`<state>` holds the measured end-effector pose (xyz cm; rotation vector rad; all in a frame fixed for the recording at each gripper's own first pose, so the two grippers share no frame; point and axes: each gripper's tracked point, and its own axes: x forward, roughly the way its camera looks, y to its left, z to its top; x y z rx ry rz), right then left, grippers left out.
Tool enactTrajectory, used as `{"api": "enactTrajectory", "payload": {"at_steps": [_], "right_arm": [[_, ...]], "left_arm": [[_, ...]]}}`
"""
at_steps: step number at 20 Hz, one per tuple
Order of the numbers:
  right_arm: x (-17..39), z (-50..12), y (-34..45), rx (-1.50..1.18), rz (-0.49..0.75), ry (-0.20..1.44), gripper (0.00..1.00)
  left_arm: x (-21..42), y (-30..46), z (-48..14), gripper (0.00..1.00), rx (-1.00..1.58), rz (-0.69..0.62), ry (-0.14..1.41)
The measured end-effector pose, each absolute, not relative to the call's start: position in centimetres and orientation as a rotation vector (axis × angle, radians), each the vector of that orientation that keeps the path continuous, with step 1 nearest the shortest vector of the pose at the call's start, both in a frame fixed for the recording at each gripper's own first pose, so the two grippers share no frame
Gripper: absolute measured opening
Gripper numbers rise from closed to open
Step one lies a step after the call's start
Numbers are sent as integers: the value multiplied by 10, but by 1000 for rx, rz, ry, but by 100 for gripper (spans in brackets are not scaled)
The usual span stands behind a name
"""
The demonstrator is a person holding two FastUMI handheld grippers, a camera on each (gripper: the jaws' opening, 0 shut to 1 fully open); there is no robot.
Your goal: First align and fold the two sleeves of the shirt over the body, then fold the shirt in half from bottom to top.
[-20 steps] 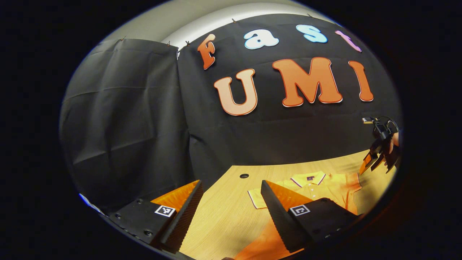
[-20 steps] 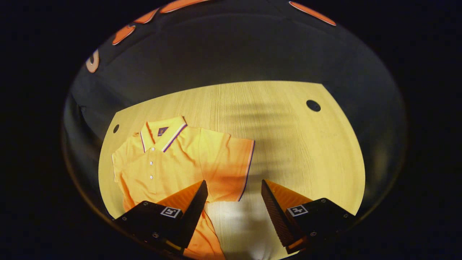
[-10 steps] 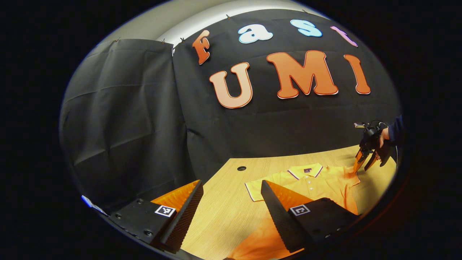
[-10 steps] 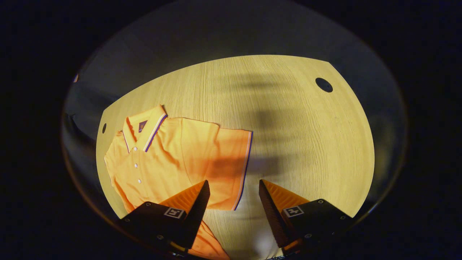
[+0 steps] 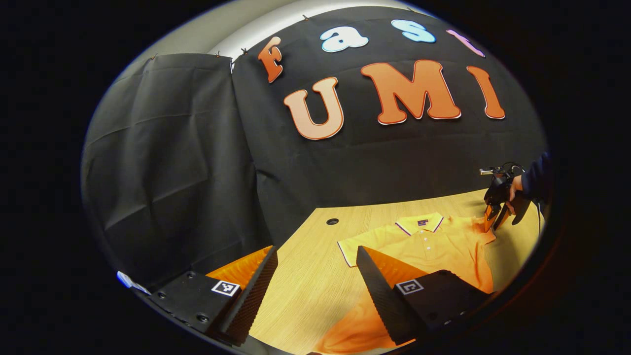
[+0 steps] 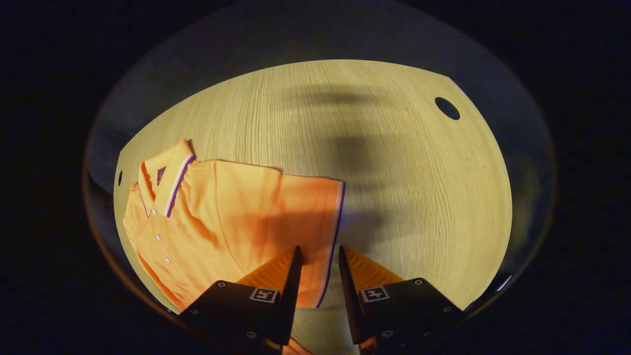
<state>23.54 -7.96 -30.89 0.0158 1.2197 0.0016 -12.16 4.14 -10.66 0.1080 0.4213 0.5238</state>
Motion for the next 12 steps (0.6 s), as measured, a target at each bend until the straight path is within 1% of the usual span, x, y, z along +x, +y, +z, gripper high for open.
{"api": "enactTrajectory", "payload": {"at_steps": [1, 2, 3, 4, 5, 6, 7, 8, 9, 10, 12], "right_arm": [[235, -309, -75, -5, 25, 1208, 50], [234, -308, -73, -23, 46, 1192, 41], [236, -308, -71, -29, 62, 1184, 27], [238, -308, -71, -31, 73, 1175, 19], [233, -307, -70, -7, 77, 1193, 16], [234, -301, -68, 27, 69, 1184, 10], [234, -293, -64, 56, 83, 1171, 10], [237, -281, -56, 85, 104, 1147, 6], [237, -271, -49, 105, 124, 1128, 6], [238, -261, -45, 111, 132, 1111, 6], [237, -247, -37, 100, 143, 1083, 6]], "left_arm": [[-120, 41, -109, 99, 102, 514, 428], [-118, 39, -111, 99, 99, 504, 434], [-116, 39, -114, 99, 95, 496, 439], [-114, 41, -113, 99, 92, 492, 434], [-113, 43, -111, 99, 90, 488, 428], [-110, 46, -109, 99, 84, 484, 423], [-108, 50, -110, 99, 74, 481, 419], [-106, 54, -111, 99, 63, 478, 420], [-106, 57, -114, 96, 56, 477, 421], [-103, 60, -116, 99, 47, 476, 423], [-100, 65, -118, 99, 25, 471, 420]]}}
